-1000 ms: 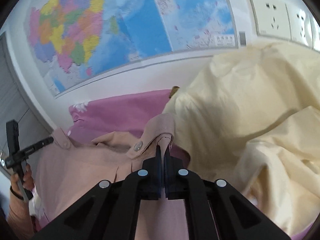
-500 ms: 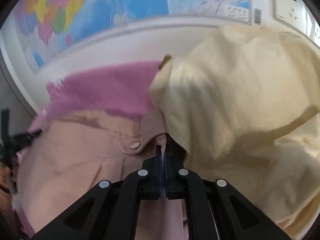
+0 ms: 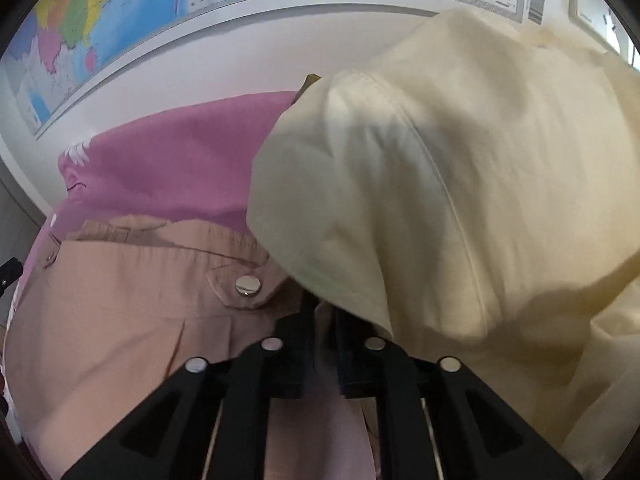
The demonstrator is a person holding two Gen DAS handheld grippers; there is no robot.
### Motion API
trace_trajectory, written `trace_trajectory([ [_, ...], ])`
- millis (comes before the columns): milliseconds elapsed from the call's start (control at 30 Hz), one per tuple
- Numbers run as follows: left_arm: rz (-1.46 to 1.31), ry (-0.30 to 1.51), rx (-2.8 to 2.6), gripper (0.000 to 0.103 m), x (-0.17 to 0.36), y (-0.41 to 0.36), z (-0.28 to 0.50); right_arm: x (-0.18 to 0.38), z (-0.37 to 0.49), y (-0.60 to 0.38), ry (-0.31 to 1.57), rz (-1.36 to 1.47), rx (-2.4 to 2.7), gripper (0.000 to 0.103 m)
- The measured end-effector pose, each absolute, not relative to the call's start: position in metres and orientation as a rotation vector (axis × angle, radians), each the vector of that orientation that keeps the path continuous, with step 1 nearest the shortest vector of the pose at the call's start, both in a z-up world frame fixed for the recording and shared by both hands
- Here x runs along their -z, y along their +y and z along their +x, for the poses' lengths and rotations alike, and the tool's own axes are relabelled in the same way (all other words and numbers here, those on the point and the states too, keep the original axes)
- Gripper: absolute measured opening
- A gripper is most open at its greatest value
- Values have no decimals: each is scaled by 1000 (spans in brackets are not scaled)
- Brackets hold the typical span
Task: Fold large clothes
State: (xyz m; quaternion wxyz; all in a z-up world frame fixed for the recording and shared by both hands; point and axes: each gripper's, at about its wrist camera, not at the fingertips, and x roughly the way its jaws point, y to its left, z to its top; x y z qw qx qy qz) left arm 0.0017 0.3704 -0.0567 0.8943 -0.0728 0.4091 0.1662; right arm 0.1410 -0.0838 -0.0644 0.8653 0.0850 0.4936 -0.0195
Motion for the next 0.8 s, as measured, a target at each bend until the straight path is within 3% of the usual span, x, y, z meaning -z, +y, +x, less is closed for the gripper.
trace_trajectory([
  [33,-156,849,-343,63,58,372,-3,63,138,-84,1041,173,35,30],
  [67,-162,847,-336,63,59,375,-10,58,133,-83,1037,171,18,33],
  [133,-191,857,-304,65,62,379,-26,46,124,-79,1017,149,7,61],
  [200,-223,870,-276,67,65,384,-37,32,108,-71,993,136,-42,69],
  [267,-233,875,-244,69,67,385,-45,21,92,-62,969,108,-60,71],
  [333,-240,878,-200,78,68,383,-51,10,76,-52,933,89,-77,76],
  [433,-236,898,-140,80,74,377,-48,0,61,-29,894,49,-141,77],
  [467,-229,911,-127,80,78,374,-45,0,55,-25,899,34,-169,77],
  [567,-209,927,-116,66,87,367,-35,13,66,9,923,-66,-211,76],
  [600,-203,929,-119,58,89,365,-31,20,77,15,941,-75,-215,74],
  [667,-208,935,-122,43,91,364,-25,34,90,20,988,-73,-236,55],
  [700,-208,938,-122,34,92,363,-22,42,96,21,1008,-84,-215,24],
  [733,-204,942,-133,26,92,361,-20,51,104,20,1033,-89,-197,3],
  [800,-201,949,-153,17,89,358,-13,58,113,13,1041,-30,-205,1],
])
